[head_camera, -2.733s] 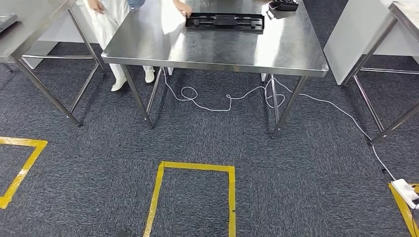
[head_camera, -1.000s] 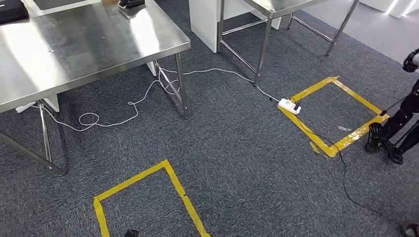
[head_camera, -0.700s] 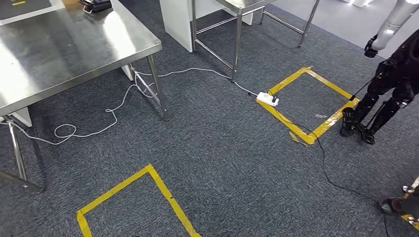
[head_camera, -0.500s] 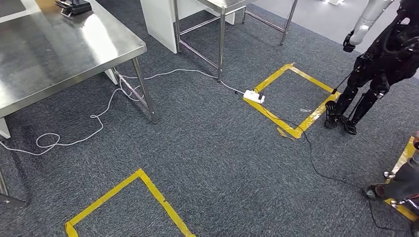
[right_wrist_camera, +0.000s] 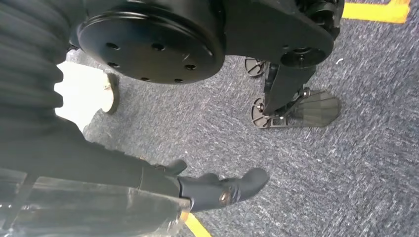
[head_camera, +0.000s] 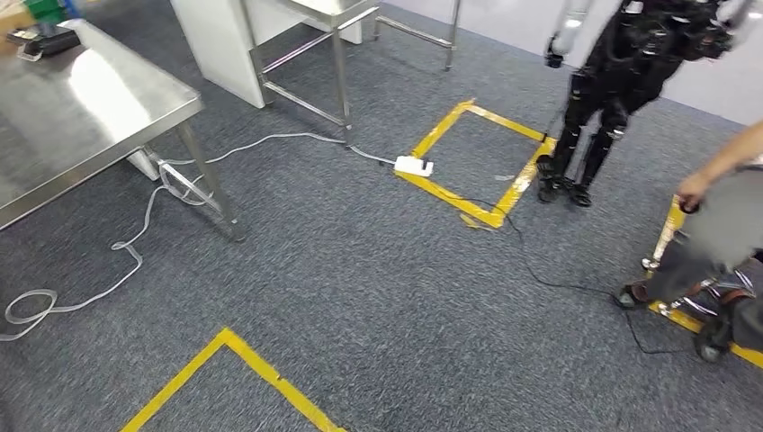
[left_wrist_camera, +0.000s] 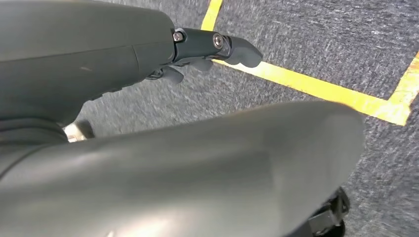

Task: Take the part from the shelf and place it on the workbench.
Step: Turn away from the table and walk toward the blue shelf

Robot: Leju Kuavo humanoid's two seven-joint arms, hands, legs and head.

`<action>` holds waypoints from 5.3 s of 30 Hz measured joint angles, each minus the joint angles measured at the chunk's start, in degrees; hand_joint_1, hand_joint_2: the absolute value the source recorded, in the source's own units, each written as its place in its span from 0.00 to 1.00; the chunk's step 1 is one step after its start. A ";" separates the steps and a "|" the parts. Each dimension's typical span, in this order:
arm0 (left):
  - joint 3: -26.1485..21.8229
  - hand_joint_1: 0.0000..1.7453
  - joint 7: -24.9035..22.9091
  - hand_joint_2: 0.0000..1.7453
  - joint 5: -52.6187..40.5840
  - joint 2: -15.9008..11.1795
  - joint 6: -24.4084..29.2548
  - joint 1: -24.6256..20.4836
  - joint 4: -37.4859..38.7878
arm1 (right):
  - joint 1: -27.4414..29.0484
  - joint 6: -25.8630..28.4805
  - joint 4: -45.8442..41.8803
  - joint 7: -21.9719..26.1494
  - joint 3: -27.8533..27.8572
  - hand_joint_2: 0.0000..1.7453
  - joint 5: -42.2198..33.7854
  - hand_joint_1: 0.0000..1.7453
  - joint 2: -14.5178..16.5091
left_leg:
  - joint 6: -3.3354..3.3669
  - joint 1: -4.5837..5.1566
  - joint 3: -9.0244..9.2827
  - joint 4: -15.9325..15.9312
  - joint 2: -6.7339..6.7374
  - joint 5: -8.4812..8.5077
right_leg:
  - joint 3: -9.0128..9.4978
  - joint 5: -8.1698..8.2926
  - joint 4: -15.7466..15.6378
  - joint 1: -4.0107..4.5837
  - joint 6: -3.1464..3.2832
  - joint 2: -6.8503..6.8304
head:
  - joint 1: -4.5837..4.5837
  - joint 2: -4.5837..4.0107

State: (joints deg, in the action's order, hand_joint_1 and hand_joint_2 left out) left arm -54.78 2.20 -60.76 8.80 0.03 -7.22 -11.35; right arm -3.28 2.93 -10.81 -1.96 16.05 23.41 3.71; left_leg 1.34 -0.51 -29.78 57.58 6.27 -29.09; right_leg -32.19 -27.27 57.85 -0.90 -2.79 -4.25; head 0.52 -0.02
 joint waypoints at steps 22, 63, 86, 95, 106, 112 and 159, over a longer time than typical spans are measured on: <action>0.65 0.00 -0.88 0.00 -1.84 0.10 -0.40 -0.32 0.03 | 0.38 0.05 0.02 -0.03 1.23 1.00 -0.05 0.00 0.01 | 1.84 -0.44 -0.78 -0.38 -5.72 1.21 | -7.73 -4.35 12.34 0.05 1.80 5.44 | 0.00 0.00; 0.34 0.00 -1.16 0.00 -2.82 0.18 -0.10 -0.83 0.01 | 0.27 -0.93 0.02 -0.29 1.73 1.00 3.10 0.00 -0.08 | -0.83 -0.53 0.57 -0.85 0.68 0.51 | -0.08 0.49 -0.25 -0.81 0.82 1.97 | 0.65 0.00; 0.18 0.00 -1.43 0.00 -3.55 0.30 -0.03 -0.61 0.03 | 0.11 -1.36 0.02 -0.29 1.76 1.00 4.26 0.00 -0.28 | 2.00 -0.06 -1.02 -1.05 -2.72 2.05 | -7.99 -5.15 14.90 -0.10 0.62 4.64 | 0.28 0.00; 0.15 0.00 -1.43 0.00 -3.67 0.29 0.02 -1.01 0.03 | 0.22 -1.53 0.02 -0.22 1.76 1.00 4.52 0.00 -0.40 | -0.90 -0.32 -0.19 0.72 -0.44 -0.34 | 0.27 0.51 -0.39 -0.67 1.38 2.33 | 0.52 0.00; -0.17 0.00 -1.40 0.00 -3.66 0.01 0.21 -0.56 0.03 | 0.26 -1.73 0.02 -0.22 1.76 1.00 4.76 0.00 -0.11 | 0.84 -0.45 -0.83 0.85 -11.20 0.86 | -0.11 1.51 -0.30 0.25 2.36 10.64 | 0.76 0.00; -0.27 0.00 -0.81 0.00 -3.61 -0.09 -0.07 -0.52 0.03 | 0.30 -1.88 0.02 -0.28 1.77 1.00 5.29 0.00 -0.07 | 1.92 -0.41 -0.31 -1.83 -7.26 2.45 | -4.19 -0.75 5.01 0.57 1.58 7.64 | 0.59 0.00; -0.39 0.00 -0.62 0.00 -4.75 0.29 0.77 -0.98 0.03 | 0.16 -2.29 0.02 -0.43 2.95 1.00 5.86 0.00 -0.57 | -0.67 0.32 -2.44 6.09 -4.48 -3.79 | 1.58 1.12 -2.04 -0.60 2.60 3.36 | 0.34 0.00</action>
State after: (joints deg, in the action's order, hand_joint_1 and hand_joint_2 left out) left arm -55.18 1.58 -65.51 9.09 0.80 -8.19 -11.32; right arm -3.12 0.63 -10.80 -2.39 18.99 29.28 3.14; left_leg 0.67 -0.19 -32.22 63.67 1.79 -32.88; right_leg -30.61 -26.15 55.81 -1.50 -0.20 -0.89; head 0.86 -0.02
